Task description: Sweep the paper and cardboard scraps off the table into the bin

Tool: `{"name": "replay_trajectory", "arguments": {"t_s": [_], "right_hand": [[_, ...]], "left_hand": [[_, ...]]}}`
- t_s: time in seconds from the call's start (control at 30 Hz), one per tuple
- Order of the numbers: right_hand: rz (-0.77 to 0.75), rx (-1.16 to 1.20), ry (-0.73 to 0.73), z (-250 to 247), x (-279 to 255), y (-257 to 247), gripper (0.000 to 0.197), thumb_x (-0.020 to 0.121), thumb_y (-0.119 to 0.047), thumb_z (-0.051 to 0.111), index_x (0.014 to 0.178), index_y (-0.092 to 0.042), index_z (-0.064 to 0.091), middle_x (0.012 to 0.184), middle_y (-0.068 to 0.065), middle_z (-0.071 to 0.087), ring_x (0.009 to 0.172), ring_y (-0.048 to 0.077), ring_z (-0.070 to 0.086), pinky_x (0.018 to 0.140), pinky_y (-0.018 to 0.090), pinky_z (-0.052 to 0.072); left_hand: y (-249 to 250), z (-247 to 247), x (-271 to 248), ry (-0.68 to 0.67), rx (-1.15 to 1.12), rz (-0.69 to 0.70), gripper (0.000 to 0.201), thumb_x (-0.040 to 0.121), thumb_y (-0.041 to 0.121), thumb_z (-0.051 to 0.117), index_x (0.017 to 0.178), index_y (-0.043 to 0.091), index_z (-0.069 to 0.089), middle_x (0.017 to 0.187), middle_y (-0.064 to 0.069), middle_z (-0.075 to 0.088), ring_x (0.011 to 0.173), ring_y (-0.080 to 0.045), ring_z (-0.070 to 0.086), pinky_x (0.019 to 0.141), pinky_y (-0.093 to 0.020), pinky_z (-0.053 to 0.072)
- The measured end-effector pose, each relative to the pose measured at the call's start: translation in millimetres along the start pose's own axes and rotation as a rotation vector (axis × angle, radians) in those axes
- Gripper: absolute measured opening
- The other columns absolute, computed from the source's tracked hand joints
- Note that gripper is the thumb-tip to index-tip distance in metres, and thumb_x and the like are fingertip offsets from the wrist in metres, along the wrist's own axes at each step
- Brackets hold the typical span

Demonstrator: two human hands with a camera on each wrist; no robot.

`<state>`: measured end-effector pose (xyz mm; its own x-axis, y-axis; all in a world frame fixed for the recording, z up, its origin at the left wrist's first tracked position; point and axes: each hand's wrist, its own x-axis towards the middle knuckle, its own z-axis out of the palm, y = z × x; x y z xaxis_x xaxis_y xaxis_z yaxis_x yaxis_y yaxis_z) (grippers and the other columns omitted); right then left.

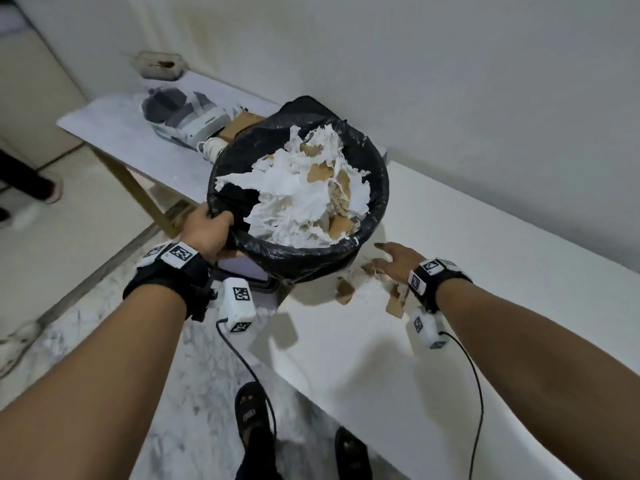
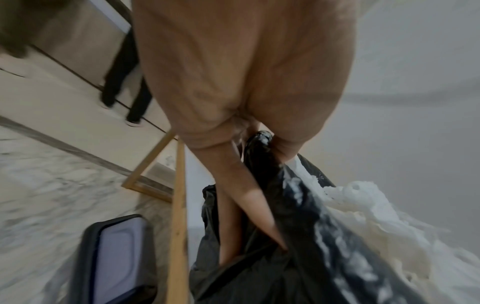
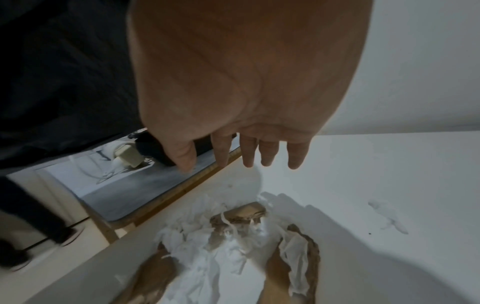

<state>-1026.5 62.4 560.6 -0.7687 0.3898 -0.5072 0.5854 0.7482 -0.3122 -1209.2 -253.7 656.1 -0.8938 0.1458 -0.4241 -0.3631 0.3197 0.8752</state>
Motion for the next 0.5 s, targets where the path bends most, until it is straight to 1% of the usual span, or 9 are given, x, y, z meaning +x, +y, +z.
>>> {"name": "replay_trajectory", "arguments": {"t_s": [0.03,0.07,0.1,0.17,0.27,0.3,0.4,0.5], "right_hand": [[-0.017,0.009,-0.003,0.6,0.3,1.8,0.064,0.097,-0.050,0.047,0.154,-0.029,0.027,0.162,0.002,0.022,0.148,0.023,0.024,0.120,0.038,0.019],[-0.036,0.015,0.001,1.8,1.9,4.0,0.063,0.097,-0.048,0.048,0.154,-0.028,0.028,0.162,0.003,0.023,0.148,0.024,0.024,0.121,0.039,0.019],[-0.054,0.025,0.012,2.8,4.5,5.5,0.061,0.098,-0.047,0.048,0.153,-0.028,0.029,0.162,0.003,0.024,0.148,0.024,0.025,0.120,0.039,0.020],[-0.088,0.067,0.031,4.6,13.6,7.8,0.059,0.099,-0.043,0.049,0.152,-0.026,0.032,0.160,0.003,0.027,0.146,0.024,0.030,0.119,0.038,0.023],[-0.132,0.134,0.052,9.8,35.6,5.6,0.060,0.098,-0.041,0.051,0.152,-0.022,0.033,0.160,0.004,0.026,0.142,0.023,0.036,0.116,0.037,0.030],[-0.144,0.133,0.058,11.9,44.8,3.5,0.061,0.099,-0.041,0.050,0.153,-0.022,0.031,0.161,0.004,0.025,0.143,0.023,0.035,0.116,0.037,0.030],[-0.178,0.042,0.046,23.6,77.2,0.8,0.064,0.101,-0.043,0.045,0.156,-0.018,0.022,0.163,0.007,0.017,0.150,0.021,0.017,0.121,0.037,0.017],[-0.144,-0.068,-0.007,36.4,98.0,0.3,0.068,0.101,-0.049,0.036,0.157,-0.019,0.013,0.165,0.007,0.003,0.152,0.024,0.002,0.122,0.042,0.010]], "left_hand": [[-11.4,-1.7,-14.6,0.028,-0.030,-0.015,0.015,0.094,0.009,0.056,0.099,0.023,0.060,0.100,-0.013,0.067,0.088,-0.036,0.069,0.055,-0.040,0.064],[-23.8,-2.6,-27.9,0.058,-0.052,-0.029,0.018,0.098,0.005,0.052,0.105,0.020,0.059,0.094,-0.009,0.065,0.081,-0.032,0.067,0.047,-0.034,0.061],[-37.6,-4.6,-38.9,0.089,-0.066,-0.043,0.022,0.099,0.003,0.050,0.110,0.019,0.059,0.090,-0.007,0.065,0.076,-0.029,0.067,0.043,-0.031,0.058],[-65.9,-11.7,-60.5,0.161,-0.090,-0.060,0.027,0.100,0.002,0.049,0.116,0.020,0.059,0.088,-0.007,0.066,0.072,-0.028,0.067,0.041,-0.030,0.057],[-106.7,-25.8,-82.5,0.249,-0.117,-0.108,0.028,0.100,0.003,0.051,0.117,0.022,0.062,0.092,-0.008,0.068,0.072,-0.028,0.066,0.041,-0.029,0.057],[-118.9,-30.1,-88.6,0.267,-0.126,-0.121,0.027,0.100,0.002,0.051,0.117,0.021,0.062,0.092,-0.009,0.068,0.072,-0.029,0.065,0.041,-0.029,0.056],[-152.8,-39.5,-105.3,0.312,-0.134,-0.150,0.025,0.102,0.001,0.051,0.118,0.018,0.061,0.088,-0.011,0.066,0.070,-0.030,0.062,0.039,-0.029,0.056],[-178.2,-46.2,-117.7,0.348,-0.126,-0.174,0.028,0.102,0.000,0.051,0.121,0.017,0.062,0.090,-0.013,0.066,0.071,-0.031,0.062,0.039,-0.029,0.056]]}}
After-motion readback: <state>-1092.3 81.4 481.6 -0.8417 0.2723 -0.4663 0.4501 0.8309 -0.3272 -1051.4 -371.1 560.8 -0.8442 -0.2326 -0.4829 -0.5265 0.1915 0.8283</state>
